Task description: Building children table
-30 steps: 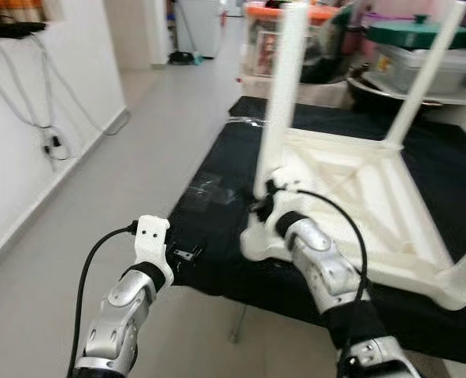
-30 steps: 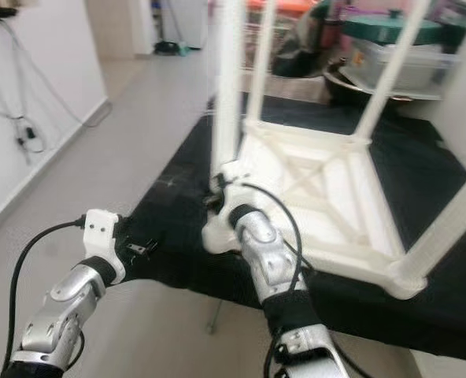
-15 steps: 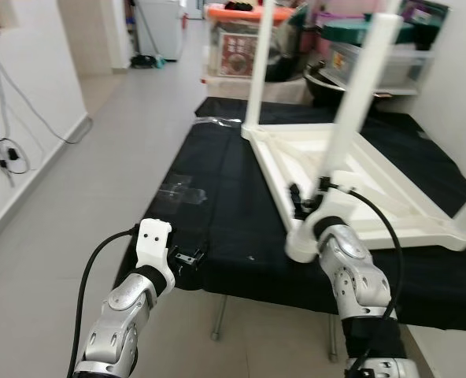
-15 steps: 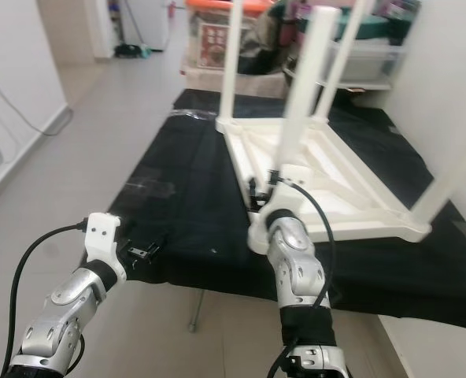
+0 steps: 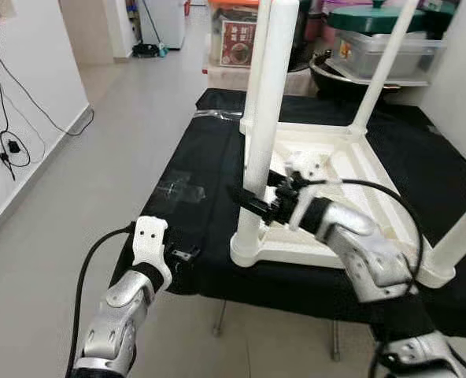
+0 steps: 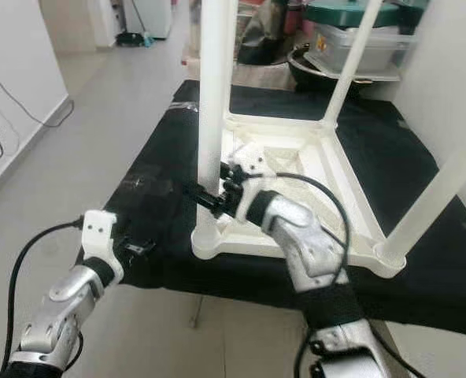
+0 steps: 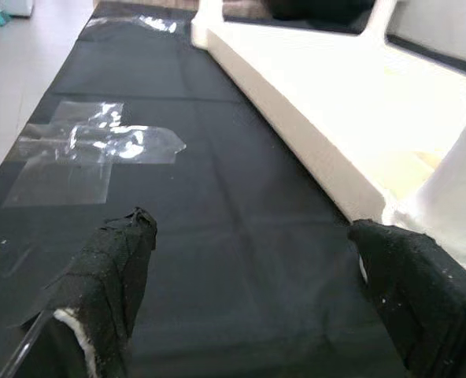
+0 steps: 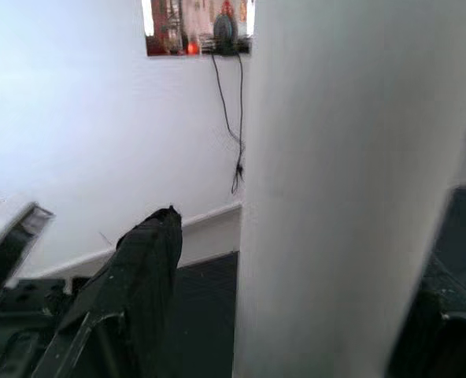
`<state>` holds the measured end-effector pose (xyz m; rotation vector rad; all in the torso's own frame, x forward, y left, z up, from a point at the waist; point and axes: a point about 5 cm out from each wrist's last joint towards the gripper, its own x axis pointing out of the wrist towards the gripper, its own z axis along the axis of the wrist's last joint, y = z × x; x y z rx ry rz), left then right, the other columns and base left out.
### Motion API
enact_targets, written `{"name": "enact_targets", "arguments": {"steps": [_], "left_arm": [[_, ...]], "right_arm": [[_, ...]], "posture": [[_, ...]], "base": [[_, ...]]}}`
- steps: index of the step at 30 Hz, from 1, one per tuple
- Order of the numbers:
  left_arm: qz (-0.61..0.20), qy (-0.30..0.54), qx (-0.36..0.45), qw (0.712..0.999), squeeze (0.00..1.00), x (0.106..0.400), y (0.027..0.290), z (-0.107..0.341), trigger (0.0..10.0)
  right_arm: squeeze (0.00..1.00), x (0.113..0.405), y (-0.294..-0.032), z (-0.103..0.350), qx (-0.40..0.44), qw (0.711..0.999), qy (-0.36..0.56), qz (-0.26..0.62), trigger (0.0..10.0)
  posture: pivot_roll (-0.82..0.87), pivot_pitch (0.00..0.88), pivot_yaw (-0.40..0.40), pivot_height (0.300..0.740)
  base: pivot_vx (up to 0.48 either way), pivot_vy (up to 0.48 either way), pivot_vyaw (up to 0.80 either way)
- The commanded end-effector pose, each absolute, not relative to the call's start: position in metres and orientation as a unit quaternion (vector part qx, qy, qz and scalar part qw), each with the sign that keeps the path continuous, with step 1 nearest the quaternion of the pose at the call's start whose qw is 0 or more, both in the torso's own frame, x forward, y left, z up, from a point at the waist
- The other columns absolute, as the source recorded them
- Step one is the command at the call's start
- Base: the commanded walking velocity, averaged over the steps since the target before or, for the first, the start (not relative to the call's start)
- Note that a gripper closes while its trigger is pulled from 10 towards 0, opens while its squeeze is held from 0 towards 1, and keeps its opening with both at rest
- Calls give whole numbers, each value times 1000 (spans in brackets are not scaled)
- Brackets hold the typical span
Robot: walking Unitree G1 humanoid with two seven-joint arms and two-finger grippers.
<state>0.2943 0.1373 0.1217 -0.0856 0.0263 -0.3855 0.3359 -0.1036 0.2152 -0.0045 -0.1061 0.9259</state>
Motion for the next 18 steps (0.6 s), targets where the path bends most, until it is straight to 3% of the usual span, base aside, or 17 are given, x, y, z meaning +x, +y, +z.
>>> {"name": "enact_targets", "arguments": {"steps": [1, 2, 5, 6, 7, 9, 10, 11, 13, 14, 16, 18], "left_arm": [[-185, 19, -40, 982, 0, 293, 141, 118, 10000], [-181, 19, -39, 983, 0, 292, 143, 117, 10000], [-182, 20, -40, 982, 0, 292, 140, 116, 10000], [-185, 21, -41, 982, 0, 292, 138, 116, 10000], [-189, 21, -41, 981, 0, 292, 135, 116, 10000], [-191, 21, -42, 980, 0, 292, 134, 116, 10000], [-192, 21, -41, 980, 0, 291, 134, 116, 10000], [-192, 21, -41, 980, 0, 291, 134, 116, 10000], [-192, 22, -40, 980, 0, 291, 135, 116, 10000], [-192, 22, -40, 980, 0, 291, 135, 116, 10000], [-191, 23, -39, 981, 0, 290, 137, 115, 10000], [-190, 24, -39, 981, 0, 290, 138, 114, 10000]], "right_arm": [[0, 341, -86, 209, -18, 888, -43, 457, 10000], [0, 344, -78, 205, -23, 890, -37, 454, 9569], [0, 346, -68, 201, -35, 892, -33, 450, 10000], [0, 347, -67, 200, -27, 896, -29, 443, 7765], [0, 349, -70, 197, -18, 907, -20, 420, 0], [0, 351, -73, 195, -12, 915, -14, 404, 0], [0, 366, -101, 178, -2, 971, 44, 234, 0], [0, 366, -101, 178, -2, 971, 44, 234, 0], [0, 369, -134, 162, 44, 995, 88, 33, 0], [0, 369, -134, 162, 44, 995, 88, 33, 0], [0, 352, -159, 148, 80, 985, 109, -111, 0], [0, 344, -164, 145, 85, 980, 107, -145, 0]], "posture": [[137, 0, -100, 740], [136, 0, -100, 740], [128, 0, -91, 740], [127, 0, -90, 740], [127, 0, -90, 740], [124, 0, -86, 740], [114, 0, -81, 740], [114, 0, -81, 740], [111, 0, -84, 740], [111, 0, -84, 740], [106, 0, -80, 740], [106, 0, -80, 740]], "base": [[0, 0, 0], [0, 0, 0], [0, 0, 0], [0, 0, 0], [0, 0, 0], [0, 0, 0], [0, 0, 0], [0, 0, 0], [0, 0, 0], [0, 0, 0], [0, 0, 0], [0, 0, 0]]}}
